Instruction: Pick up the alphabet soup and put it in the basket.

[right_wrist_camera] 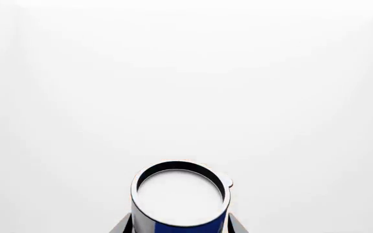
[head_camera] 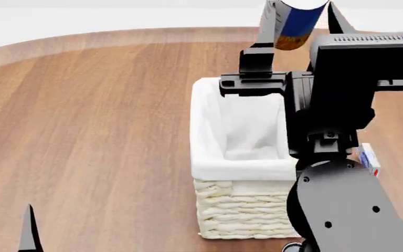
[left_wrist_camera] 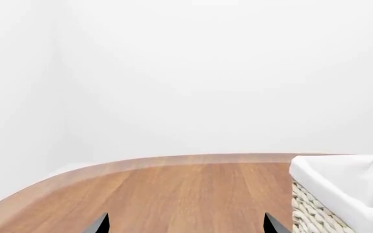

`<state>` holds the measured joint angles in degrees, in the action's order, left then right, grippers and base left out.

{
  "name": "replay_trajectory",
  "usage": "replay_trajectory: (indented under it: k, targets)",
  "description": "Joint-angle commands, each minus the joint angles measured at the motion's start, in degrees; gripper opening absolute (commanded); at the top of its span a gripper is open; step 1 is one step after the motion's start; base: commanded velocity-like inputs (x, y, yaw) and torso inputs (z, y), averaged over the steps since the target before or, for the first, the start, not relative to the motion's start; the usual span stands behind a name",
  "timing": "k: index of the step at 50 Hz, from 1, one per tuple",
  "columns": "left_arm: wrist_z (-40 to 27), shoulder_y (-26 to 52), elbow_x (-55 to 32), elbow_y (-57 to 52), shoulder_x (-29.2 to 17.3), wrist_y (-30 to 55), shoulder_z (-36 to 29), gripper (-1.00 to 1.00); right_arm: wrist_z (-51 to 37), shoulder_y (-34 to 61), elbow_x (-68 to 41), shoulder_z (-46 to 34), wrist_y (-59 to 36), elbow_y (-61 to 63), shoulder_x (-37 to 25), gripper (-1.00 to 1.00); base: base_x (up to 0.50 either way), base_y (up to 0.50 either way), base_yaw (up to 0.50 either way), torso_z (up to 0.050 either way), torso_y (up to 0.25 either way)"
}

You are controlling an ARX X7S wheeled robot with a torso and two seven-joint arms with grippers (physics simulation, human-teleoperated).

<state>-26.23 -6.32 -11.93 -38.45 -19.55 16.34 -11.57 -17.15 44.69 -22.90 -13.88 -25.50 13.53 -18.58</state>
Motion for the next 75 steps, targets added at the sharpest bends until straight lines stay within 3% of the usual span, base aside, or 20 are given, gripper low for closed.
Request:
replay_trajectory:
  k: [1,10,15,16,28,42,61,75]
  targets:
    - [-0.10,0.22,-0.33,0.82,-0.11,-0.35,0.15,1.00,6.79,14.90,3.63,-2.85,6.60,-25.42,6.03,-1.00,0.00,0.00,0.00,0.000,0.000]
    - [-0.27,0.15,-0.51,0.36,-0.37,-0.12,0.09,1.00,12.89,25.86,4.60,-2.76,17.25,-56.07,11.45,-1.00,0.00,0.00,0.00,0.000,0.001]
    - [-0.17,0.46,-0.60,1.22,-0.28,-0.39,-0.10,1.00,15.85,38.26,7.40,-3.26,30.59,-86.58,15.83,-1.00,0.00,0.00,0.00,0.000,0.000]
    - [-0.17,0.50,-0.67,1.21,-0.29,-0.35,-0.09,1.00,15.95,38.99,7.81,-2.94,29.49,-88.46,15.93,-1.00,0.00,0.00,0.00,0.000,0.000]
    - [-0.35,0.85,-0.94,0.98,-0.53,-0.02,-0.17,1.00,15.06,40.66,18.61,3.73,15.47,-88.52,16.27,-1.00,0.00,0.00,0.00,0.000,0.001]
    - [-0.69,0.59,-1.48,0.32,-0.86,0.03,0.15,1.00,22.61,43.92,23.54,-1.24,1.06,-88.53,17.35,-1.00,0.00,0.00,0.00,0.000,0.001]
    - [-0.79,0.65,-1.64,0.79,-1.04,-0.22,-0.35,1.00,24.52,44.61,21.56,10.40,-5.82,-88.53,16.00,-1.00,0.00,0.00,0.00,0.000,0.001]
    - [-0.65,0.92,-1.96,1.92,-1.04,-0.86,-0.58,1.00,25.14,42.95,22.94,10.02,-9.08,-88.53,15.52,-1.00,0.00,0.00,0.00,0.000,0.001]
